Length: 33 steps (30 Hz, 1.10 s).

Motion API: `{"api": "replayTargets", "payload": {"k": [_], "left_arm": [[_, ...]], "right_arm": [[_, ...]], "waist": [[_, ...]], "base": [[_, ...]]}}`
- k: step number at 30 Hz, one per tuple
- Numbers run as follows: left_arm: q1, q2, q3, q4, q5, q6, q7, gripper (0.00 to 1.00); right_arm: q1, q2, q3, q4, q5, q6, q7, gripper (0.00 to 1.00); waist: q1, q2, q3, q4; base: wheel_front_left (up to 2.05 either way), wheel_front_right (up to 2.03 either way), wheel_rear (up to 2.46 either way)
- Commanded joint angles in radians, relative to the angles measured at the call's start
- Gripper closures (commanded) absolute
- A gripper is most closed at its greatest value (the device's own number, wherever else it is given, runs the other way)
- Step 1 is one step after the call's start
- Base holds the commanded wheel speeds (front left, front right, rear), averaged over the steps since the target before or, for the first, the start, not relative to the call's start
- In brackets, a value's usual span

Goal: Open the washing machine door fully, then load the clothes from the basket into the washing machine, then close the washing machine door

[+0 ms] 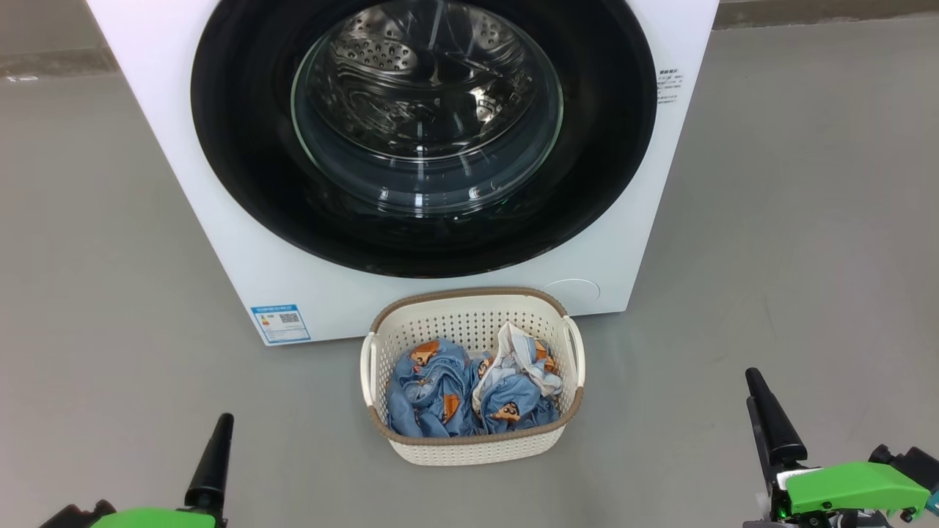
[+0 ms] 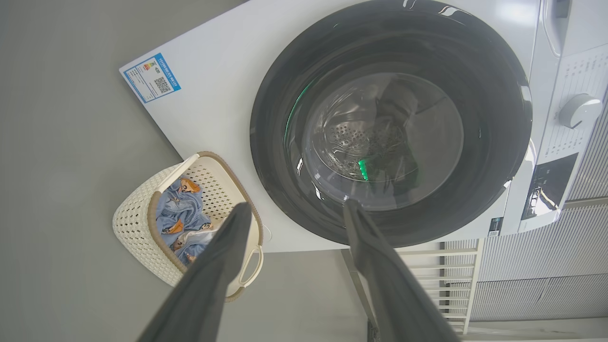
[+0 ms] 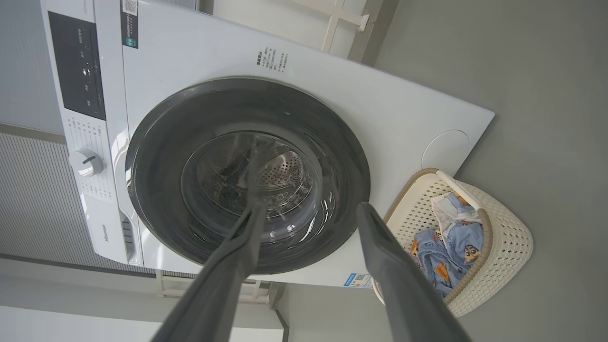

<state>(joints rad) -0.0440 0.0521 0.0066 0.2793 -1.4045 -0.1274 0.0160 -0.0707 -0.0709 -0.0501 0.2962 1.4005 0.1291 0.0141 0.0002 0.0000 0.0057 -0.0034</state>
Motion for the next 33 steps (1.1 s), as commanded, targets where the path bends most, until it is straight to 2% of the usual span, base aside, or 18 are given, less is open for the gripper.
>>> {"api": "replayTargets", "payload": {"k": [1,33], "left_arm": [[-0.050,0.024,0.007,-0.035,0.029,-0.001,-0.012,0.00],[-0.083,0.060,-0.011,-0.027,0.516,-0.002,-0.109,0.00]], "right_arm": [[-0.051,-0.019,0.012,-0.032,-0.029,0.000,-0.012,0.00],[-0.112,-0.055,0.087,-0.020,-0.457,0.001,-0.108,0.00]], "waist": [[-0.0001,0.0000,0.000,0.000],[-0.0001,0.0000,-0.005,-0.002]], "base": [[0.00,0.00,0.00],[0.00,0.00,0.00]]}}
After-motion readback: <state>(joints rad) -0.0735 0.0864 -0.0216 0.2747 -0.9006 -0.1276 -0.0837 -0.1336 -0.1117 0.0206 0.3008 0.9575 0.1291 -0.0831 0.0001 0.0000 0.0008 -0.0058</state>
